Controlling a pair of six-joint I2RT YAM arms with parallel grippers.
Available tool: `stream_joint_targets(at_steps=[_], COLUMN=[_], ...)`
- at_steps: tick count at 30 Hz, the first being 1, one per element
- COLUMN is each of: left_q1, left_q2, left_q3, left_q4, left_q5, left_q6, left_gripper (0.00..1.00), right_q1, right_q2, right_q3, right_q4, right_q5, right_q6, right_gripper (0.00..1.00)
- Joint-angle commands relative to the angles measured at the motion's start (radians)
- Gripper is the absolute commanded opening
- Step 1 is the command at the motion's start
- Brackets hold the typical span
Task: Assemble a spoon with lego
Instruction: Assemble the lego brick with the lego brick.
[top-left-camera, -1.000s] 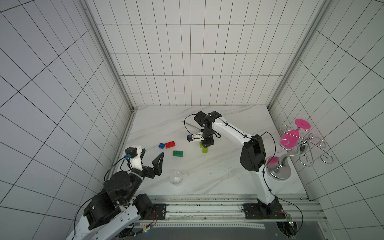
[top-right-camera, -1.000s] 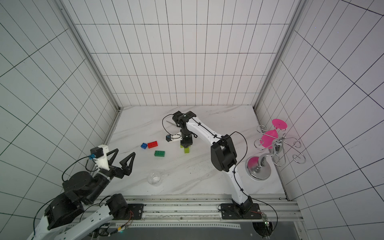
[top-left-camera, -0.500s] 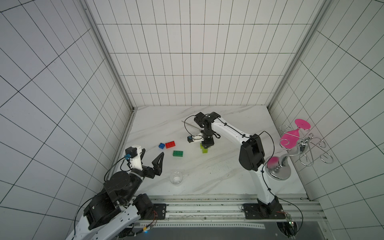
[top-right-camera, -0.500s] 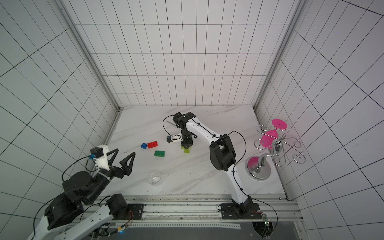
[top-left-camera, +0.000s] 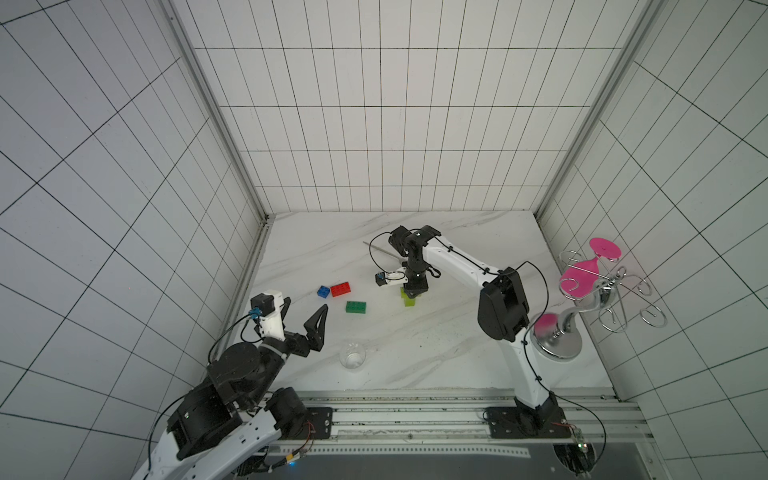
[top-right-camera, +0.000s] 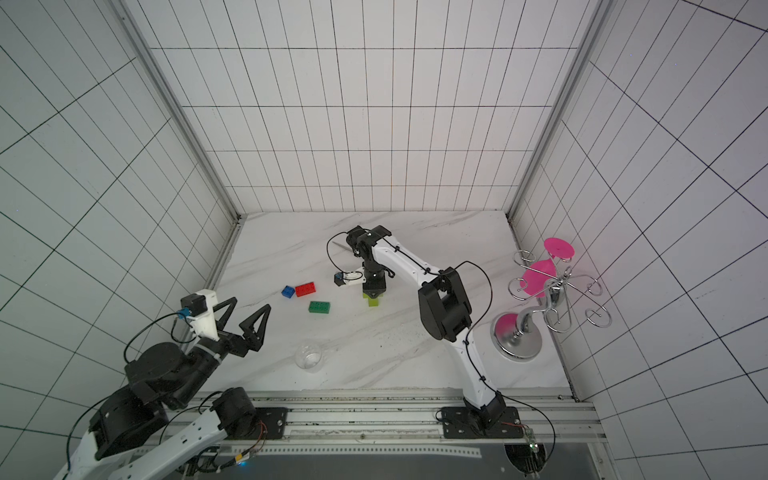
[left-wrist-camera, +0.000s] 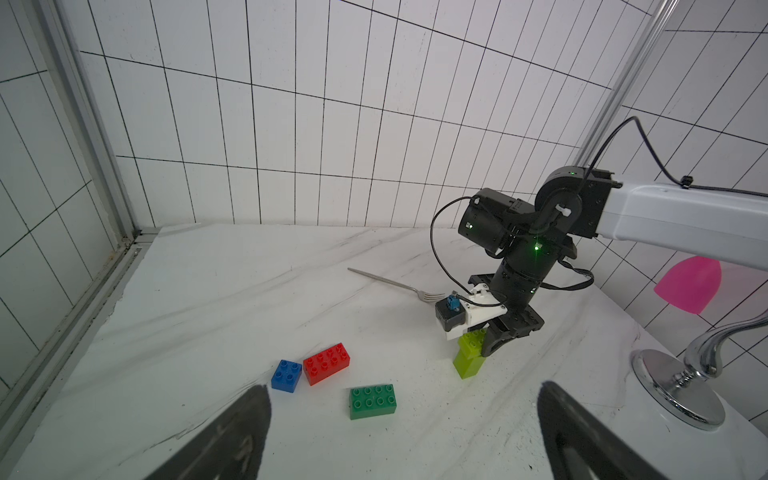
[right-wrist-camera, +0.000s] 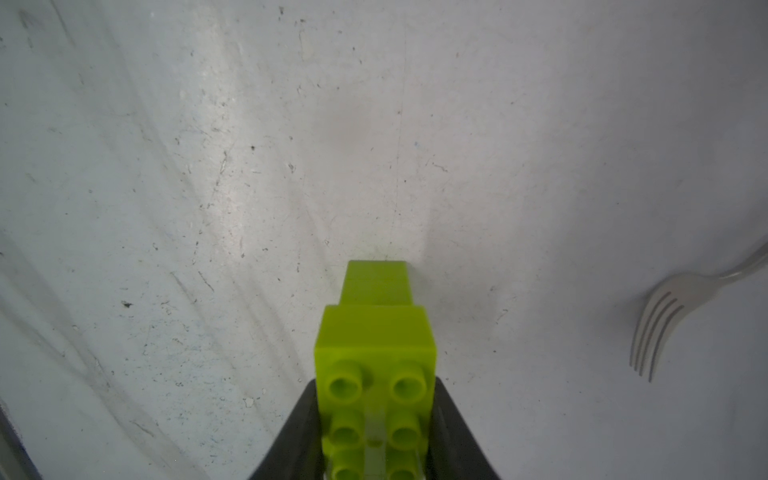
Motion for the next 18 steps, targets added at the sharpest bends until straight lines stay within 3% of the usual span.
stream_joint_targets(at_steps=[1,8,18], left_q1=[-0.003,-0.003,-0.003], left_q2=[0.005,0.001,0.0], left_q3=[-0.007,-0.006,-0.008], left_q4=[0.005,0.004,0.007], left_q5=[-0.004,-0.006,0.0], left_q6=[0.01,0.009,0.01], left_gripper=[0.98,0.98,0.98], right_q1=[-0.004,-0.003,0.023], right_q2=[0.023,0.051,0.031], right_q3=[-0.057,-0.08,-0.235], right_q4=[-0.021,-0.021,0.079], right_q5=[-0.003,0.05,0.093], right_q6=[-0.001,0.028,0.084], right_gripper=[0.28,0.27,0.26])
